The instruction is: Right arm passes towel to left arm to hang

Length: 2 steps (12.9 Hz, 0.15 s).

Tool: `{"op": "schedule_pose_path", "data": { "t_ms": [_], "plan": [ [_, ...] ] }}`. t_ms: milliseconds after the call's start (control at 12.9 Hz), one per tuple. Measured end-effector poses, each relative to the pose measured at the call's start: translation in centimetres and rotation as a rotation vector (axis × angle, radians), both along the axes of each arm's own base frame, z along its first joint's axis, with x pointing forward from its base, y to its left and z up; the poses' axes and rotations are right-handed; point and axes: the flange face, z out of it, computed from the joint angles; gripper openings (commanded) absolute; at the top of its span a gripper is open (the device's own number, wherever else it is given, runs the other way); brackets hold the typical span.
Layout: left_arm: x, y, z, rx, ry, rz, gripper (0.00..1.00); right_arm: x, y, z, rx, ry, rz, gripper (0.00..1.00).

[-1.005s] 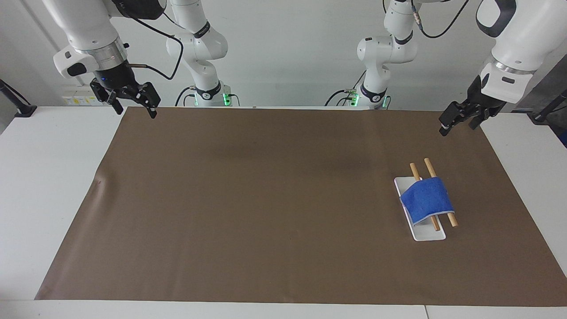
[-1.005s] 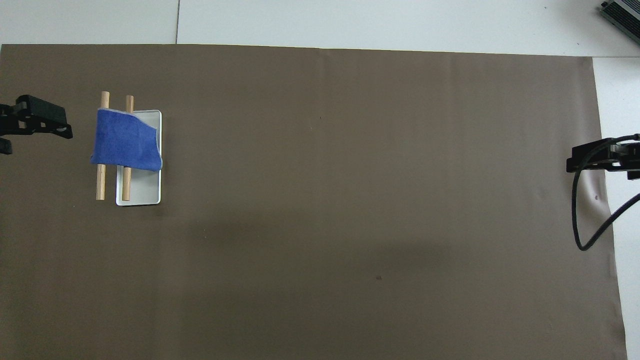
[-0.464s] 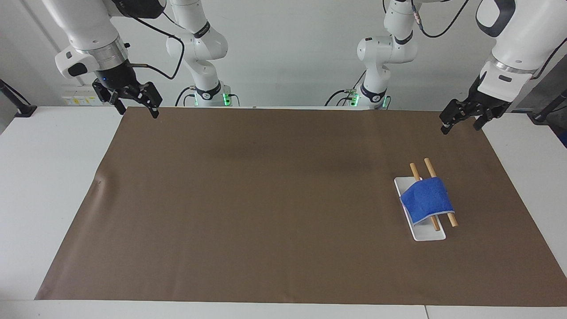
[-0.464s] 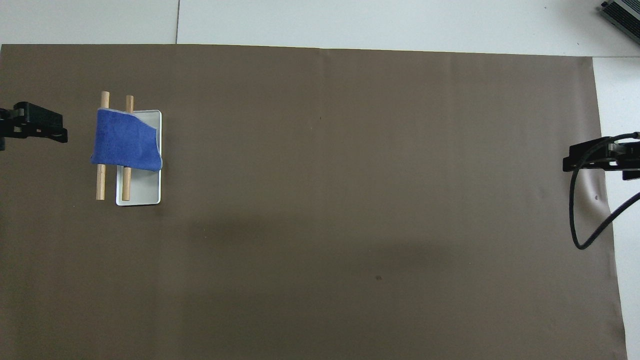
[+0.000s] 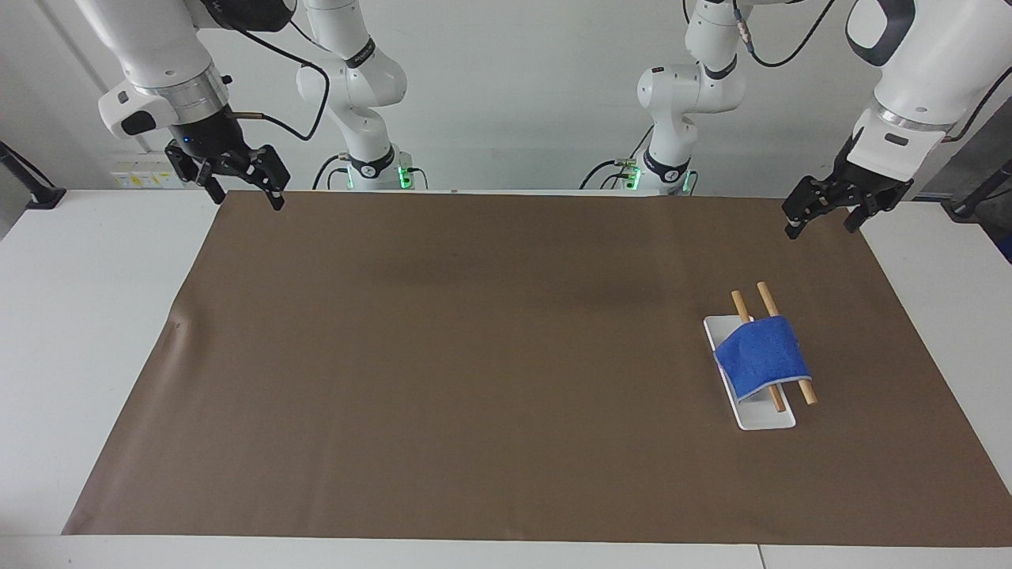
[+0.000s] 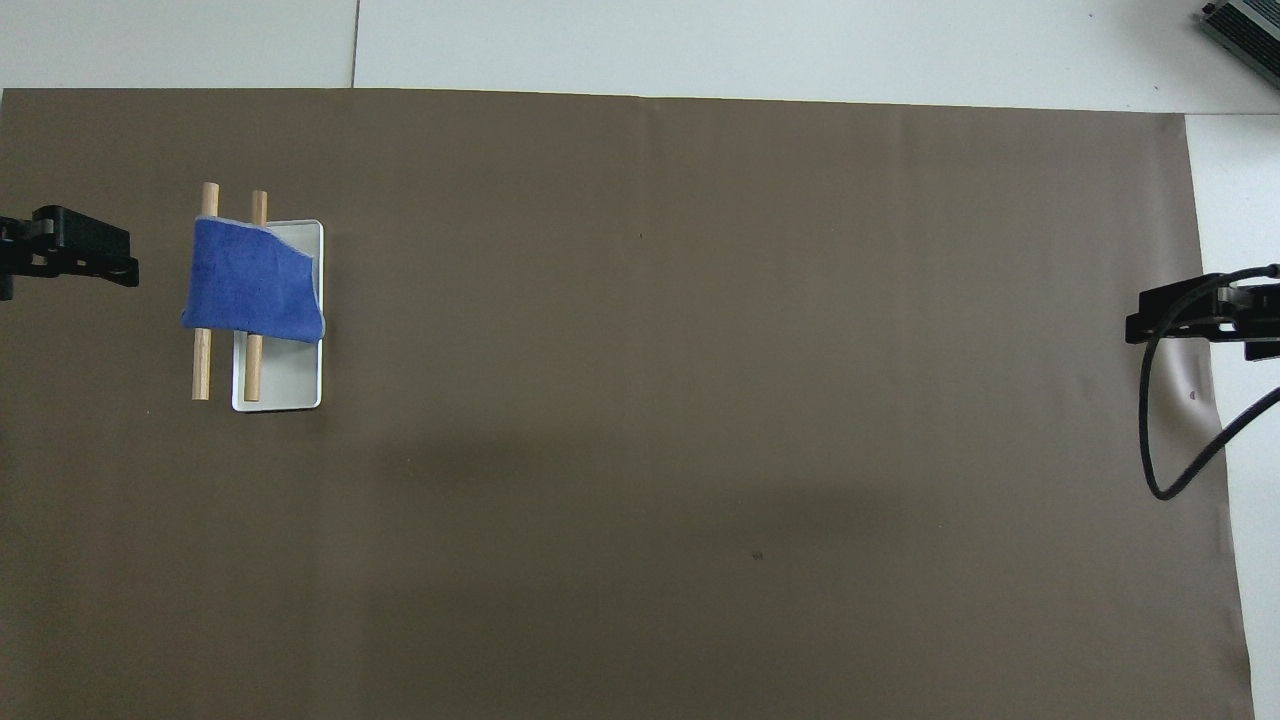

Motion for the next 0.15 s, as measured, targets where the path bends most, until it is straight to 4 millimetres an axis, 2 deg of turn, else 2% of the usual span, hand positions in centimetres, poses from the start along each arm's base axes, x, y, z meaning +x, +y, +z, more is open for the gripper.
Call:
{"op": "schedule_pose_path", "data": {
  "t_ms": [155],
  "plan": [
    [-0.02, -0.03, 0.04, 0.000, -0.001, -0.001, 1.00, 0.00, -0.04, 0.00, 0.000, 0.000, -0.001, 1.00]
  ]
}}
